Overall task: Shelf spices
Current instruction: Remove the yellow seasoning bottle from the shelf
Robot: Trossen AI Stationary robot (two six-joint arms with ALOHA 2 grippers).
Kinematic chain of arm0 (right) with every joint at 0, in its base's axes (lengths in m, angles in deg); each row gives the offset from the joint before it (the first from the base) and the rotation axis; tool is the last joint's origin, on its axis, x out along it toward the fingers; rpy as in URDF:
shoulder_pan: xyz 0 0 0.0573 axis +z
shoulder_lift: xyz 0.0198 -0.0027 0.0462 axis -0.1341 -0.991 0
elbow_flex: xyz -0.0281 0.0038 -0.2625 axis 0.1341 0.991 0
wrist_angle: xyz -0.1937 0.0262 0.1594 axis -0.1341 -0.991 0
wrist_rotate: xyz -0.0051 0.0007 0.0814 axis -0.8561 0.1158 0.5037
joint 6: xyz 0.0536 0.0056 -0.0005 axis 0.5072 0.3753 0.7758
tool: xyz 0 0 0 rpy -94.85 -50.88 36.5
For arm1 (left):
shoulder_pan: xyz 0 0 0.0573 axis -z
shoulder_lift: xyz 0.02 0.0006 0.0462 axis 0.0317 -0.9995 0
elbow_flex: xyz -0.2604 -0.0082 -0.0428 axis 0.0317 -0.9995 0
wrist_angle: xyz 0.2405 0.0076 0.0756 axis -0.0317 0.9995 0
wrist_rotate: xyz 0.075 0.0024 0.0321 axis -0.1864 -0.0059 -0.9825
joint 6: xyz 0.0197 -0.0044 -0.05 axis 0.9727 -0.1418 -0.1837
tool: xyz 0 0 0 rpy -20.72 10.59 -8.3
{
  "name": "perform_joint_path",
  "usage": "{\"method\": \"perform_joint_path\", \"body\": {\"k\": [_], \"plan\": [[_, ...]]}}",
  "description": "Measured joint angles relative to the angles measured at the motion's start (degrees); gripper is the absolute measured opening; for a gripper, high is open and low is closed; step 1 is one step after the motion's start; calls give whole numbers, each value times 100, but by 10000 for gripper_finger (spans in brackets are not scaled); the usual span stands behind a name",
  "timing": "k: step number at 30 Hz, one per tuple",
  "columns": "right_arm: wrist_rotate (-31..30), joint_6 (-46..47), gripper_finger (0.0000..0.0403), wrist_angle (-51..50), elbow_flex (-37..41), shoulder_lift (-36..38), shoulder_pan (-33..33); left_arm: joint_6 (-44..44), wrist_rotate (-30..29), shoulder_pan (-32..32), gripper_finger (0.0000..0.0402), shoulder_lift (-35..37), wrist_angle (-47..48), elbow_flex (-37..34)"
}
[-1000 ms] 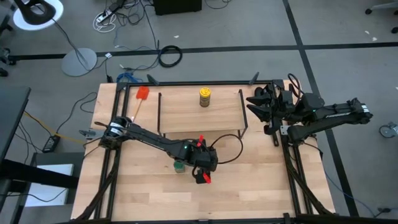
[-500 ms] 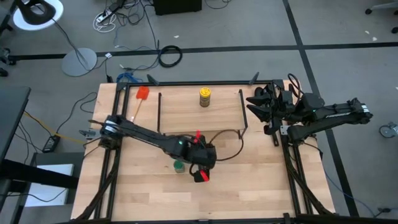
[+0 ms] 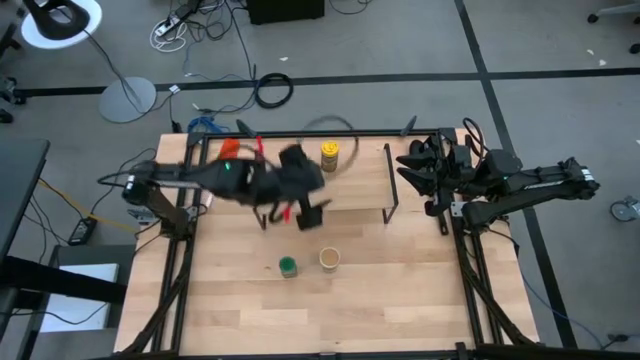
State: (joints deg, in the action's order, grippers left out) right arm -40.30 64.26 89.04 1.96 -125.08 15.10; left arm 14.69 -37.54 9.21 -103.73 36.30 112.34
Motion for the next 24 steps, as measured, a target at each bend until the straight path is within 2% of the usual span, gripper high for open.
{"method": "perform_joint_path", "body": {"k": [5,12,24], "plan": [[12,15,137,23,0,0,0,367,617,-919,399,41,-18,0],[43,61,137,26,0,-34,0,524,1629,-2027,400,-384,-330,-2],[45,55,137,43,0,-103,2,528,2312,-2607,400,-1075,-428,-2]]}}
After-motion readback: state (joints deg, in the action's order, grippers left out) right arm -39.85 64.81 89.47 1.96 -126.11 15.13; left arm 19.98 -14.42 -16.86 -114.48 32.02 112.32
